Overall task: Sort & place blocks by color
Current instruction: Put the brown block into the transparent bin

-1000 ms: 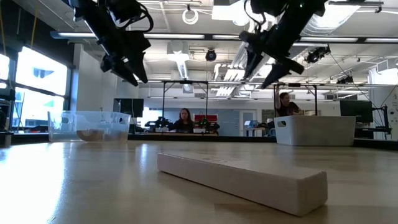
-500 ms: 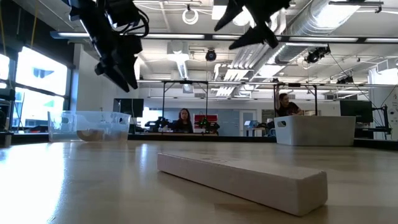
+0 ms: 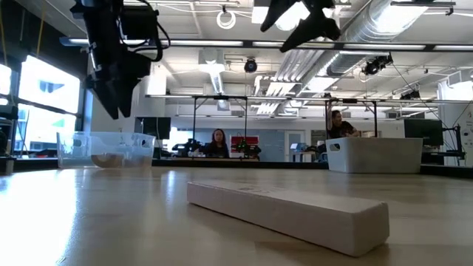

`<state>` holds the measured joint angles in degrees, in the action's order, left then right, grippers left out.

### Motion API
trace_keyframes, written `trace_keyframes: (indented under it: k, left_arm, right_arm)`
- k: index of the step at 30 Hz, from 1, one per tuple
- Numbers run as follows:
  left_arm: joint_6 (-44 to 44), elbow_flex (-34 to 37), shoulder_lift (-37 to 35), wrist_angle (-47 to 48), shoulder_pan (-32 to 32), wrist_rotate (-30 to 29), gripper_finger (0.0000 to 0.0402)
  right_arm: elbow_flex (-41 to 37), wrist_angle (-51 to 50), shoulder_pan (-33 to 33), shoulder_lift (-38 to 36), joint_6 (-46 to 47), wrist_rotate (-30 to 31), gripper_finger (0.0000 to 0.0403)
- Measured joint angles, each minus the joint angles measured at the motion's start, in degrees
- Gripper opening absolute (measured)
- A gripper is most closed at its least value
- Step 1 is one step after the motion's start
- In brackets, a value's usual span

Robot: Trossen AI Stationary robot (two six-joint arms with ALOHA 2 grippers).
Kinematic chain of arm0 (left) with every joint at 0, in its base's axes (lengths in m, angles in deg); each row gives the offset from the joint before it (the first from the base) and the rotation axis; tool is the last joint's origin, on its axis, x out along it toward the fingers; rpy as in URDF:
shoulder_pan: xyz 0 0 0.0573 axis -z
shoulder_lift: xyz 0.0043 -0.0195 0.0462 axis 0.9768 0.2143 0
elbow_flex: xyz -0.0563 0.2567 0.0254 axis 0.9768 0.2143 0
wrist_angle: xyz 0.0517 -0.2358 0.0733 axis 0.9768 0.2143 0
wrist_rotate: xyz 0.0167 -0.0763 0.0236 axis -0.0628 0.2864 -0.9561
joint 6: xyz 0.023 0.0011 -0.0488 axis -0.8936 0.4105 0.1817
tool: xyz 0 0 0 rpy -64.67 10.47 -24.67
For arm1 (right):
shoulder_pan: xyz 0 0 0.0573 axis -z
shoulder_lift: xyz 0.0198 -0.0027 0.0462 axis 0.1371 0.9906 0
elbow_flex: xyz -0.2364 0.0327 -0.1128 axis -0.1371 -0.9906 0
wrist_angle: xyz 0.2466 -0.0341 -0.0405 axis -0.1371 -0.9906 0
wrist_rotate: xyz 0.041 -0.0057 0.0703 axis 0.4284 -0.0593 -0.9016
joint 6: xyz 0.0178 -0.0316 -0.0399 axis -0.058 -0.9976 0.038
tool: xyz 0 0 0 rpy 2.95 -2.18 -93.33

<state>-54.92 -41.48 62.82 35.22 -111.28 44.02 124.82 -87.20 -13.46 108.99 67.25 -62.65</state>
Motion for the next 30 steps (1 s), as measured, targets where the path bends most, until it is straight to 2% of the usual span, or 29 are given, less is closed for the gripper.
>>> trace_keyframes:
  k: [8,13,17,24,30]
  left_arm:
    - [2.64,0.01,-0.13,1.85,2.49,0.36,0.0229]
    - [6.09,0.01,-0.15,2.17,4.79,1.07,0.0229]
    - [10.45,0.01,-0.15,2.59,6.89,2.13,0.0229]
    - [14.24,0.01,-0.15,3.24,11.13,2.73,0.0229]
    - [17.09,0.01,-0.15,3.46,13.3,2.69,0.0229]
  right_arm:
    - [6.11,-5.73,-5.74,7.96,1.42,-4.24,0.027]
    - [11.58,-11.31,-8.59,14.01,2.11,-4.8,0.027]
    - [14.48,-12.82,-10.73,18.17,6.07,-5.68,0.027]
    - [15.67,-12.63,-14.43,22.87,14.23,-7.15,0.027]
    - [15.65,-12.38,-17.5,24.09,18.53,-6.59,0.027]
